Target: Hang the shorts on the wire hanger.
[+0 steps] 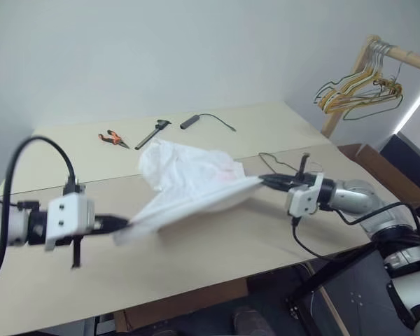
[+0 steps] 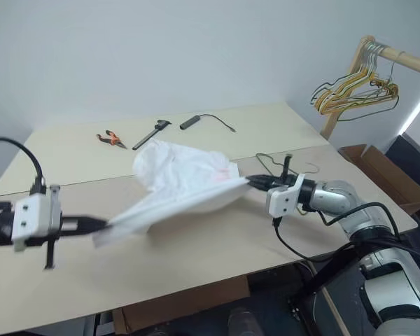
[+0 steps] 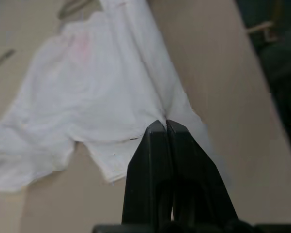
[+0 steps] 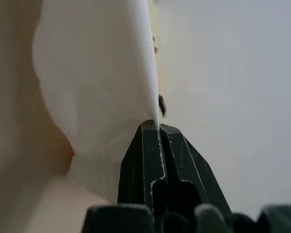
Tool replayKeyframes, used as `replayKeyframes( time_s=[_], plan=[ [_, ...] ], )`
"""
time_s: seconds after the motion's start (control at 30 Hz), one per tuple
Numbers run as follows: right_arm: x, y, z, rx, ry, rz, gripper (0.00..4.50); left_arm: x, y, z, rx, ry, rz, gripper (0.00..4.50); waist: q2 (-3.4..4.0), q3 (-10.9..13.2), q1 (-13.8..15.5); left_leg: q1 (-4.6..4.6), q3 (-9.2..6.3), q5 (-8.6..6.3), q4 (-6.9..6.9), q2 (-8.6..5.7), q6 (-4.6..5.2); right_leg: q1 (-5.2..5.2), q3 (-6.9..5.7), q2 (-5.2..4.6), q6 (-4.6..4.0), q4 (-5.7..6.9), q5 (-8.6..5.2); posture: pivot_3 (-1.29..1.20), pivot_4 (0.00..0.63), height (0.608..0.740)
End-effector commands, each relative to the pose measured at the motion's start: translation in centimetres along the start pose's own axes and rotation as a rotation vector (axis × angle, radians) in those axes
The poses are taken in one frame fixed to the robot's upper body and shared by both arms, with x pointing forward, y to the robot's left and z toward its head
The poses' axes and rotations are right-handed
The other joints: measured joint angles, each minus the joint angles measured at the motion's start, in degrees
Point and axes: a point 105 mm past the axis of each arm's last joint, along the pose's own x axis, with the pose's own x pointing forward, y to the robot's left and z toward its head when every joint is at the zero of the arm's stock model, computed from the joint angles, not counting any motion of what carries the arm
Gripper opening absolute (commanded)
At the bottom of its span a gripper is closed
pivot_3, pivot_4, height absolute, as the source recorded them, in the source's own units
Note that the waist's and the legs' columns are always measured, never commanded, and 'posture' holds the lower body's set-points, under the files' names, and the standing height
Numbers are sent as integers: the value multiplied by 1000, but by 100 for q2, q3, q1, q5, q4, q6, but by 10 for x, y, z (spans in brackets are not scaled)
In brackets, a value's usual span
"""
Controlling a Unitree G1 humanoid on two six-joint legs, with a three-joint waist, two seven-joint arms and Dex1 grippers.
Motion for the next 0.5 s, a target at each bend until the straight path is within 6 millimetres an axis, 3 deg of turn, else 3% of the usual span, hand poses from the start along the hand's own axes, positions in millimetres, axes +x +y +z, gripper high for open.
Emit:
replayKeyframes(
  time_s=[0.03,0.17,0.27,0.43,0.5],
  plan=[
    [-7,-4,8,-29,-30,30,0,-13,-10,7,-13,52,-64,22,-5,0,91,15,-4,2,0,-1,-1,-7,1,0,-1,7,1,7,0,740],
    [-12,28,22,-16,-71,177,0,-7,-27,1,-29,123,-123,22,-11,-21,279,21,-3,36,4,-4,47,-16,5,3,-29,37,-15,2,0,740],
    [-19,48,31,-5,-78,269,0,2,-34,-2,-28,142,-129,22,-22,-32,426,-14,9,23,2,-14,27,-55,12,-8,-62,77,-37,-5,0,740],
    [-32,59,37,4,-43,311,0,21,-45,-1,-19,138,-165,22,-17,-46,554,-174,14,16,4,-17,26,-222,14,-7,-34,98,-19,-28,0,740],
    [-36,62,42,11,-37,316,0,28,-54,2,-16,124,-203,22,-17,-46,581,-187,15,12,2,-16,29,-236,13,-5,-36,96,-19,-36,0,740]
  ],
)
